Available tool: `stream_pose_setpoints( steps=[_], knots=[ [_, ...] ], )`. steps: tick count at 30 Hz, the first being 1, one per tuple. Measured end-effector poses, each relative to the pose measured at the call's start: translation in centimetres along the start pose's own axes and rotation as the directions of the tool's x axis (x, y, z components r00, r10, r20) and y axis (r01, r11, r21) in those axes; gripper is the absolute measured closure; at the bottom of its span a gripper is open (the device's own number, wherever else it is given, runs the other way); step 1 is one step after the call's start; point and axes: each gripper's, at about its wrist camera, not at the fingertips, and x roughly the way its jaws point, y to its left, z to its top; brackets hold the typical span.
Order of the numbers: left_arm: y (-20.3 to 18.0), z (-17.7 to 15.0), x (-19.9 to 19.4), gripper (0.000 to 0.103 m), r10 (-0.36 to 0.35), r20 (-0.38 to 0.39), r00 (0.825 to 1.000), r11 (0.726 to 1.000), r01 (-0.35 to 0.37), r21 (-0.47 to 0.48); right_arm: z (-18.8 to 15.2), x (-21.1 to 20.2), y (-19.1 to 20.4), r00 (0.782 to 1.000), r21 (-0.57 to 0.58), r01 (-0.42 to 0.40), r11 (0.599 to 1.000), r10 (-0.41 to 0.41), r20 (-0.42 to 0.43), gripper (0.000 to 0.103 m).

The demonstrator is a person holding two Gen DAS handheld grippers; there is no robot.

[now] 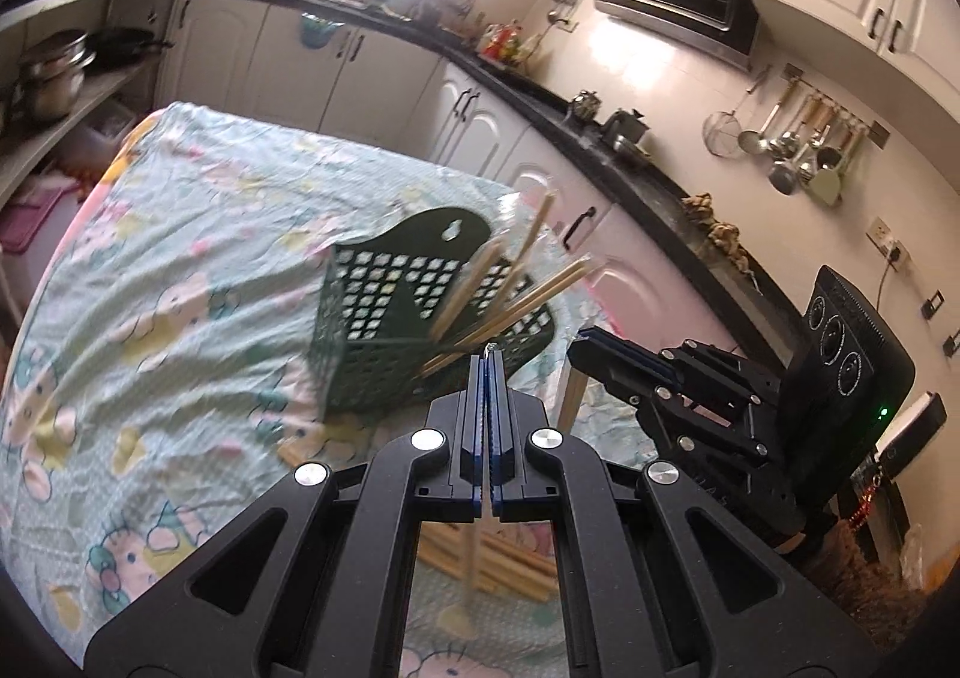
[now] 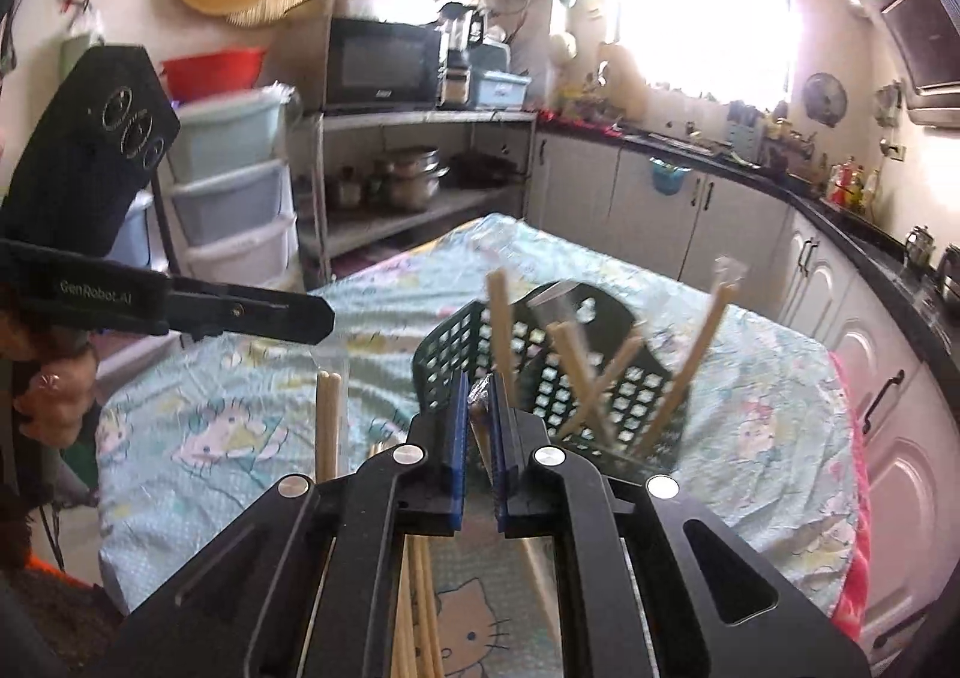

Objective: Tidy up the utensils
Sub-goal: 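Lift the held chopsticks with both tools and carry them over the basket, then lower the chopsticks into the basket and open both grippers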

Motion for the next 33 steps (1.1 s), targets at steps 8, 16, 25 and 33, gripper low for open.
stream_pose_setpoints(
  steps=[8,16,25,33],
  knots=[
    [-2.3,1.7,-0.2,0.103,-0.019,0.023,1.0,0.998,0.018,0.054,1.0,-3.3,-1.9,0.996,0.042,0.043,0.998,-0.046,0.076,0.097],
    [-3.7,3.4,-1.1,0.103,-0.03,0.059,0.998,0.996,0.024,0.087,2.6,-5.9,-3.1,0.988,0.079,0.028,0.996,-0.039,0.147,0.097],
    [-5.5,5.8,-2.4,0.103,-0.043,0.114,0.993,0.992,0.029,0.12,5.0,-7.5,-3.2,0.977,0.085,0.002,0.996,-0.02,0.214,0.097],
    [-6.9,7.9,-4.2,0.103,-0.058,0.169,0.984,0.988,0.032,0.149,7.9,-8.3,-2.9,0.964,0.089,-0.032,0.996,0.007,0.265,0.097]
  ],
)
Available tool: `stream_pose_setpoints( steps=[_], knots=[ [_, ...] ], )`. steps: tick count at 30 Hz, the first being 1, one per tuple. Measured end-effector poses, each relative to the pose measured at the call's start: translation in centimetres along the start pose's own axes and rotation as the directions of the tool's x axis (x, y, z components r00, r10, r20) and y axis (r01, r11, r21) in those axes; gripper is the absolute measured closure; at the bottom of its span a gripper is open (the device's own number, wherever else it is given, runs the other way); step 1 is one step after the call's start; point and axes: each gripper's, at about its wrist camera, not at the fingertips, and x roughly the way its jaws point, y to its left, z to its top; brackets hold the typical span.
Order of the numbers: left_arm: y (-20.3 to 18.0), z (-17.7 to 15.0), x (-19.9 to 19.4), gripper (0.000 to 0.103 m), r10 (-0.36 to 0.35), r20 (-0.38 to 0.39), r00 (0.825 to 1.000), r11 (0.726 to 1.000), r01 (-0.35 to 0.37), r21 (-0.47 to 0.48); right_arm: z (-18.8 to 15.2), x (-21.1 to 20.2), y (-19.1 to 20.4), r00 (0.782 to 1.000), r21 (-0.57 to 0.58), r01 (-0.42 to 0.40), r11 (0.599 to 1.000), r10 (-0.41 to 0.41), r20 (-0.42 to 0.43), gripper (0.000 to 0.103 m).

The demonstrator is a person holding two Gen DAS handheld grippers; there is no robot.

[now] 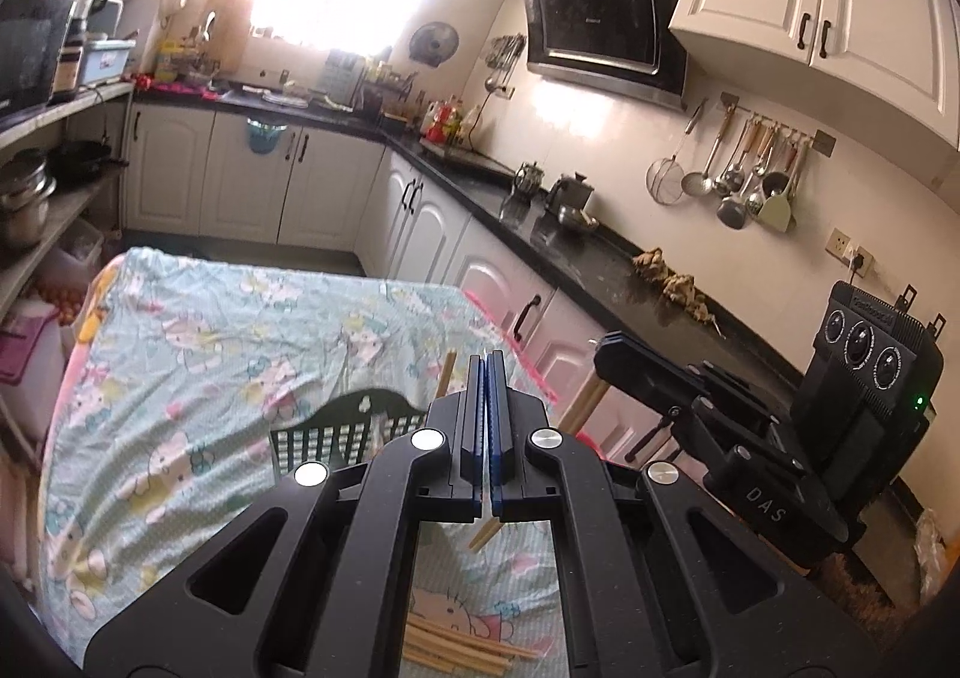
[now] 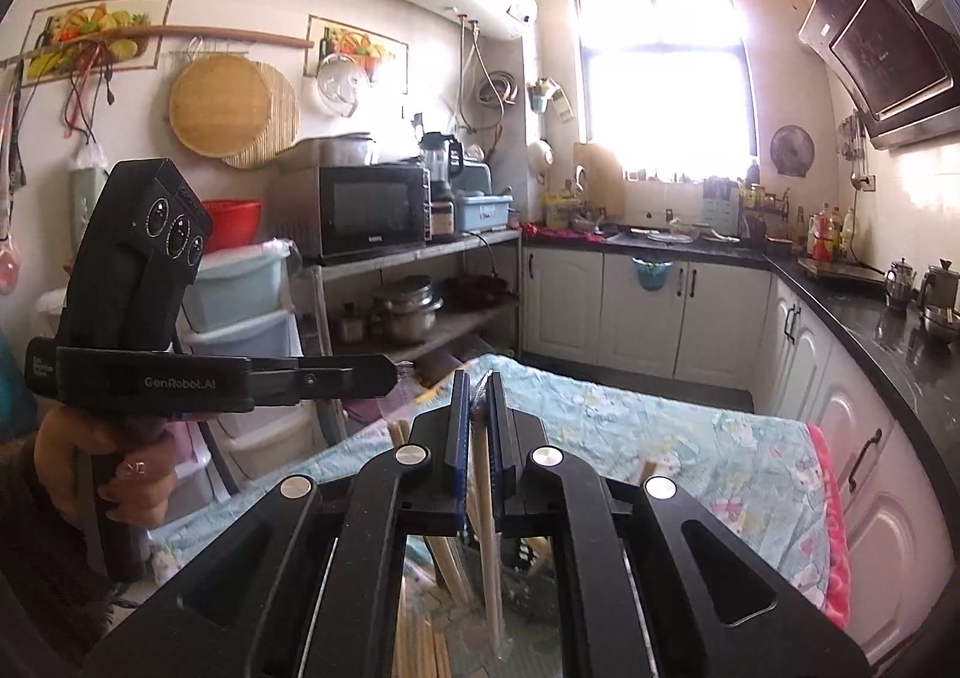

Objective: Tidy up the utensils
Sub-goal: 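Lower the chopsticks into the basket and open both grippers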

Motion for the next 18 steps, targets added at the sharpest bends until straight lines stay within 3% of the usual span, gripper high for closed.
stream_pose_setpoints(
  steps=[18],
  knots=[
    [1.1,5.5,-2.2,0.103,0.057,0.098,0.994,0.998,-0.059,0.018,8.5,0.1,0.7,0.988,0.029,-0.05,0.998,0.045,0.145,0.097]
  ],
)
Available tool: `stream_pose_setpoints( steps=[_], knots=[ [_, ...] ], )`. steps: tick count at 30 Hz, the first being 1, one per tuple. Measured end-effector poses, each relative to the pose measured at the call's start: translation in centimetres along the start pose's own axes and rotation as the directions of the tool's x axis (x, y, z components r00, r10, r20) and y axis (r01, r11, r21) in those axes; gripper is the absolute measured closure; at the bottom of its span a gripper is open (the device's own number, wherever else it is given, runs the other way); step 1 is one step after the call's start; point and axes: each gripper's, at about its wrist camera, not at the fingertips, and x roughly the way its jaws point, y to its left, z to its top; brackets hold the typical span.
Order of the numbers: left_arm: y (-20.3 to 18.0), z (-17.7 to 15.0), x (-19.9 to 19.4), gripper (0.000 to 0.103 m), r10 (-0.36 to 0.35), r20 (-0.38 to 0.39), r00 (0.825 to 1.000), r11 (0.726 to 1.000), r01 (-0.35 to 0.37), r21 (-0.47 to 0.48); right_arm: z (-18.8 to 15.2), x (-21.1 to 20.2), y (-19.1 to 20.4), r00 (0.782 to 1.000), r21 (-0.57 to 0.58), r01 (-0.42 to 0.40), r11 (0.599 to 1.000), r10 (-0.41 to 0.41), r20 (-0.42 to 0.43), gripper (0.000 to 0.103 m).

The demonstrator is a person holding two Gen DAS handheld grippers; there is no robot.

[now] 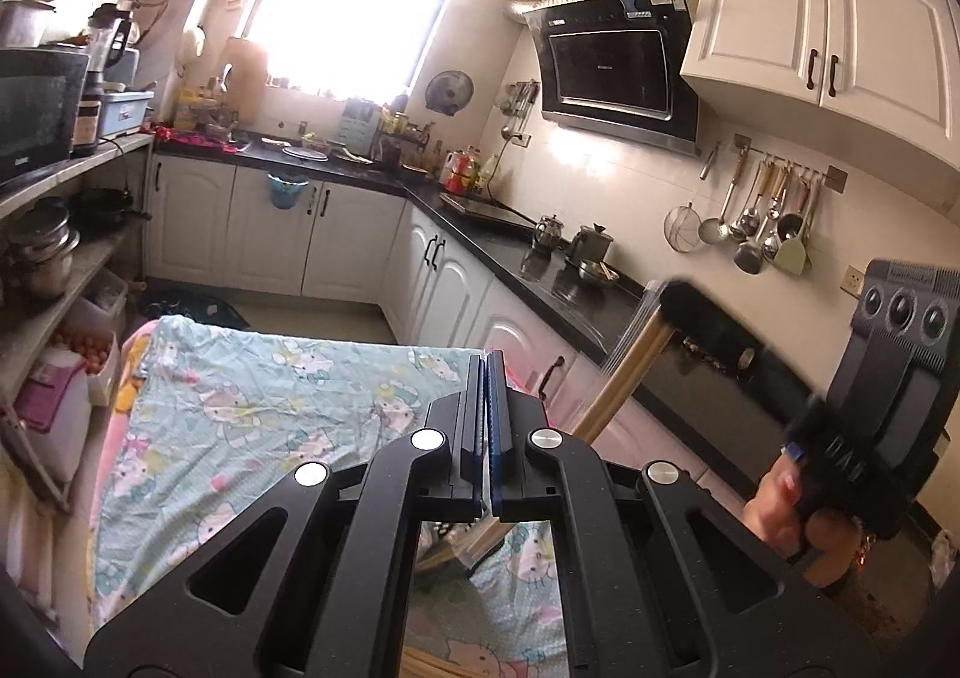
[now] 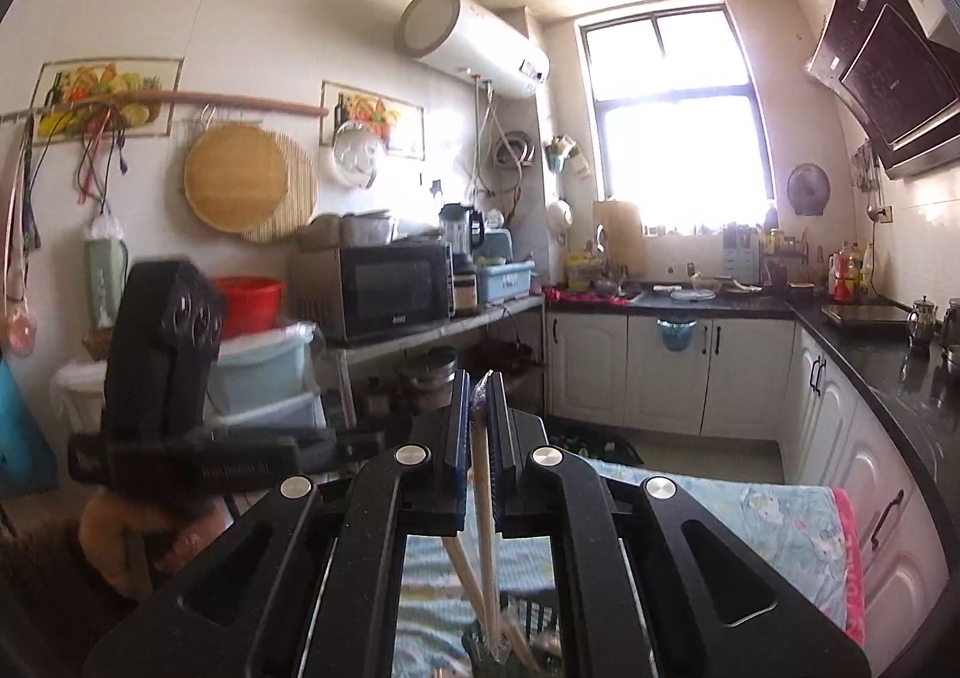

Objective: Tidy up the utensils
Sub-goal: 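Lower the chopsticks into the basket and open both grippers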

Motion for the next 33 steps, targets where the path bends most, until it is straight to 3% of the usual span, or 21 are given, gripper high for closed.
stream_pose_setpoints(
  steps=[6,11,33],
  knots=[
    [0.8,0.8,0.7,0.103,0.024,0.014,1.0,1.0,-0.024,-0.01,1.9,0.9,-1.5,0.999,0.03,0.025,0.999,-0.026,0.03,0.097],
    [1.8,0.6,1.5,0.103,0.032,0.011,0.999,0.999,-0.032,-0.04,1.4,2.0,-2.9,0.998,0.058,0.046,0.997,-0.047,0.031,0.097],
    [4.3,-5.1,5.9,0.103,0.023,-0.066,0.998,0.994,-0.03,-0.105,-8.5,7.6,-3.6,0.993,0.028,0.089,0.996,-0.086,-0.082,0.097]
  ],
)
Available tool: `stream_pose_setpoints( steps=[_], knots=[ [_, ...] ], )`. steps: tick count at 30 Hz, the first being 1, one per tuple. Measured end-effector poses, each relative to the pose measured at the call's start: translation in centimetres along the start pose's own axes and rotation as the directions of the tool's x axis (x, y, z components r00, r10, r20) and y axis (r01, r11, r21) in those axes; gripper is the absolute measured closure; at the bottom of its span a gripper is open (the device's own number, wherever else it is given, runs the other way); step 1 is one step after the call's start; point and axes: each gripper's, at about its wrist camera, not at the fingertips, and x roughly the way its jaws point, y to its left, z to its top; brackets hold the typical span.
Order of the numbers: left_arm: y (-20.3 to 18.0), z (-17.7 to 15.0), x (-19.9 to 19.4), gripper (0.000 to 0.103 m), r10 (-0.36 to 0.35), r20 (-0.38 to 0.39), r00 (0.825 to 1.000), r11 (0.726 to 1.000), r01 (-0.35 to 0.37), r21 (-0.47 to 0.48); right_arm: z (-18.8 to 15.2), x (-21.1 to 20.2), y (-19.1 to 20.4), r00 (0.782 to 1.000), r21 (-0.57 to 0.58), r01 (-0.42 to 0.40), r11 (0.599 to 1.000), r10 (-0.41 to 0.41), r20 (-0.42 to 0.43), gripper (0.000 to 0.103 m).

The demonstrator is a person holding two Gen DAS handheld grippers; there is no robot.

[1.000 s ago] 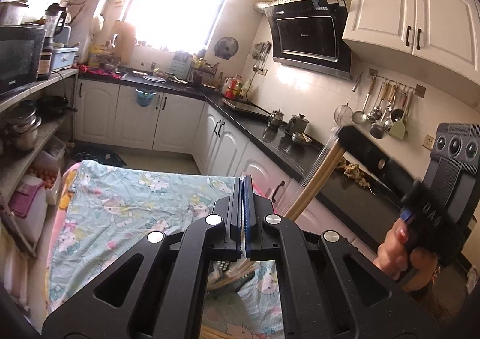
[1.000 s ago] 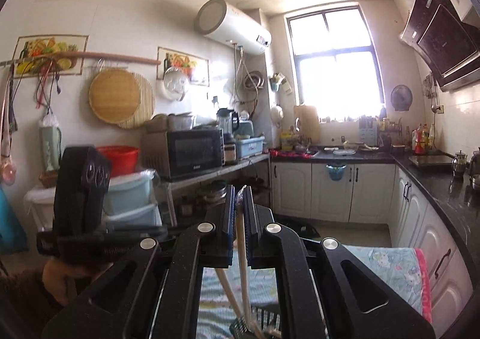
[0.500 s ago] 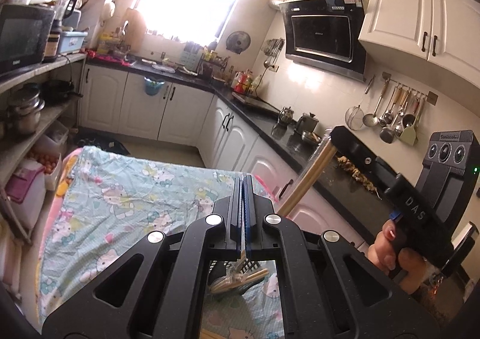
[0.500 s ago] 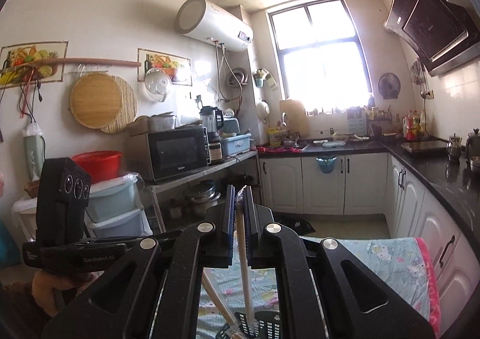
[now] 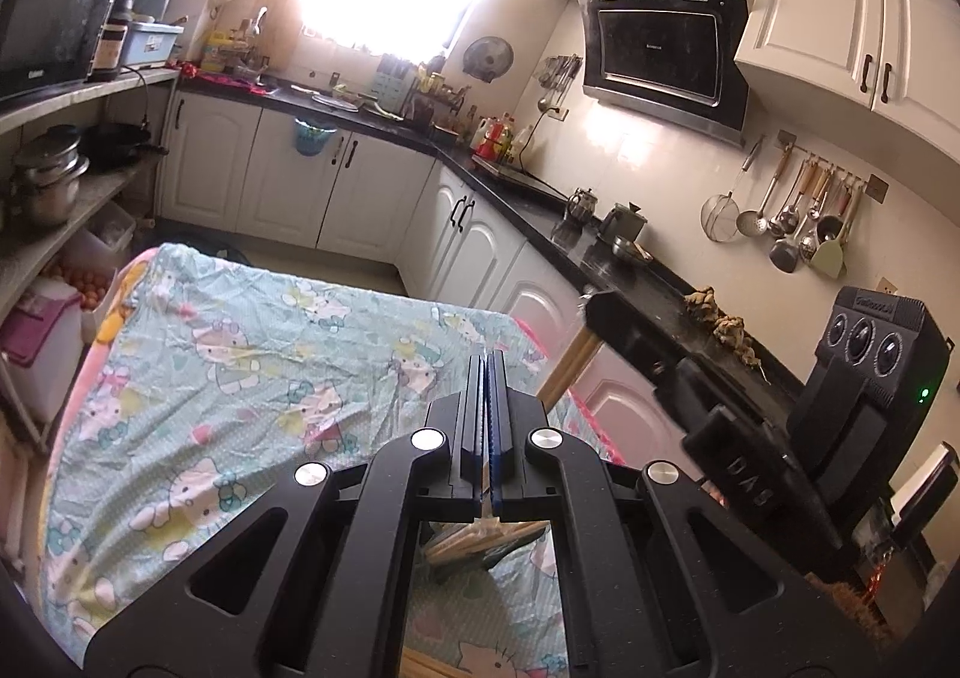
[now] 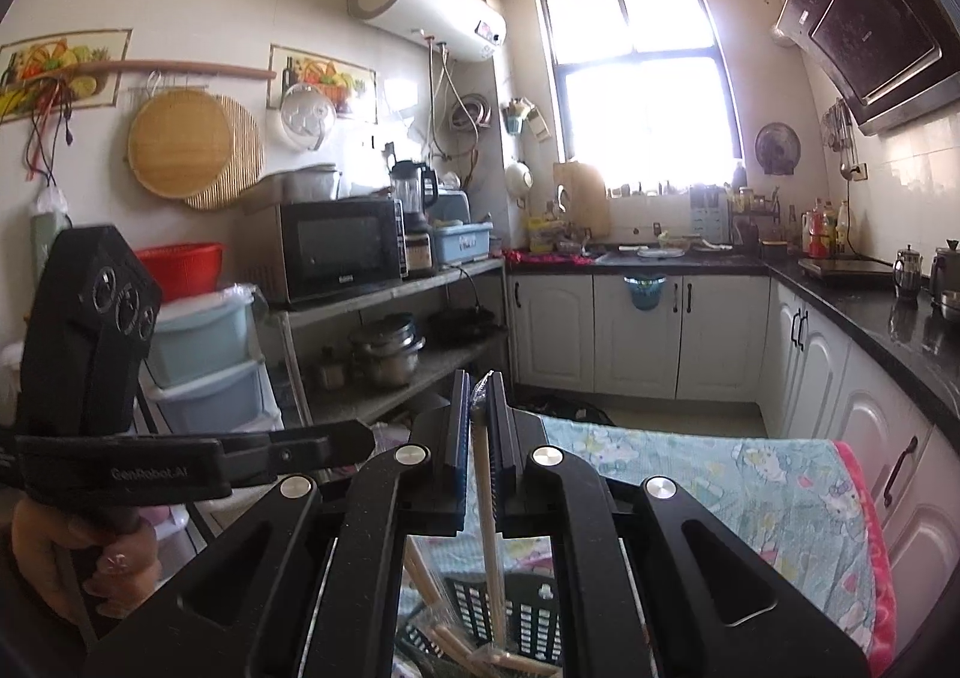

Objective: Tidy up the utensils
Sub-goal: 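Lower the chopsticks into the basket and open both grippers, then withdraw both open tools from the basket toward the chopstick pile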

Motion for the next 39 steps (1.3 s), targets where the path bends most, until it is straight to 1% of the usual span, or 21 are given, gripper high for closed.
stream_pose_setpoints(
  steps=[7,17,19,20,21,23,24,25,29,30,31,32,33,35,36,38,39],
  knots=[
    [0.6,-1.8,1.1,0.103,0.017,-0.031,0.999,1.0,-0.017,-0.009,-2.1,1.1,0.2,0.999,0.013,0.009,1.0,-0.009,-0.042,0.097],
    [1.4,-3.7,1.9,0.103,0.044,-0.051,0.998,0.999,-0.045,-0.017,-4.3,2.2,0.0,0.991,0.02,0.074,0.997,-0.071,-0.112,0.096],
    [1.5,-4.0,1.8,0.103,0.049,-0.051,0.998,0.998,-0.05,-0.025,-4.8,2.2,-0.1,0.989,0.026,0.084,0.996,-0.08,-0.125,0.088],
    [1.6,-4.2,1.8,0.102,0.05,-0.052,0.997,0.998,-0.051,-0.027,-4.9,2.1,-0.1,0.989,0.03,0.087,0.996,-0.083,-0.126,0.081],
    [1.7,-4.3,1.7,0.101,0.051,-0.051,0.997,0.998,-0.053,-0.031,-5.1,2.0,-0.3,0.988,0.034,0.089,0.995,-0.084,-0.128,0.078],
    [1.9,-4.5,1.5,0.096,0.054,-0.049,0.997,0.998,-0.056,-0.037,-5.4,1.8,-0.4,0.987,0.037,0.091,0.995,-0.086,-0.135,0.075],
    [2.0,-4.6,1.4,0.094,0.054,-0.046,0.997,0.998,-0.056,-0.041,-5.5,1.8,-0.4,0.986,0.037,0.095,0.995,-0.089,-0.139,0.071],
    [2.0,-4.6,1.2,0.09,0.054,-0.042,0.998,0.997,-0.056,-0.046,-5.6,1.7,-0.4,0.986,0.035,0.098,0.995,-0.092,-0.141,0.069],
    [2.2,-4.7,0.2,0.071,0.052,-0.021,0.998,0.997,-0.053,-0.063,-5.7,1.0,-0.4,0.985,0.021,0.101,0.995,-0.098,-0.139,0.057],
    [2.3,-4.7,0.1,0.069,0.053,-0.018,0.998,0.996,-0.054,-0.065,-5.8,0.7,-0.4,0.985,0.013,0.107,0.994,-0.104,-0.136,0.053],
    [2.3,-4.8,-0.1,0.063,0.054,-0.014,0.998,0.996,-0.055,-0.067,-5.8,0.5,-0.3,0.985,0.01,0.11,0.994,-0.108,-0.133,0.05],
    [2.3,-4.8,-0.4,0.057,0.06,-0.01,0.998,0.996,-0.061,-0.068,-5.8,0.1,-0.3,0.986,0.008,0.114,0.993,-0.112,-0.126,0.046],
    [2.3,-4.8,-0.5,0.055,0.064,-0.008,0.998,0.996,-0.065,-0.069,-5.8,-0.1,-0.3,0.986,0.008,0.116,0.993,-0.115,-0.123,0.042],
    [2.3,-5.0,-1.0,0.045,0.076,-0.002,0.997,0.995,-0.076,-0.071,-5.8,-0.6,-0.3,0.986,0.012,0.12,0.993,-0.118,-0.115,0.035],
    [2.4,-5.1,-1.2,0.042,0.078,-0.001,0.997,0.994,-0.077,-0.077,-5.8,-0.9,-0.4,0.987,0.013,0.119,0.993,-0.117,-0.113,0.033],
    [2.5,-5.3,-1.6,0.029,0.078,0.002,0.997,0.993,-0.078,-0.091,-5.8,-1.3,-0.4,0.987,0.012,0.118,0.993,-0.116,-0.115,0.029],
    [2.6,-5.4,-1.8,0.027,0.079,0.004,0.997,0.992,-0.078,-0.094,-5.8,-1.5,-0.4,0.986,0.012,0.119,0.993,-0.117,-0.118,0.028]
  ],
)
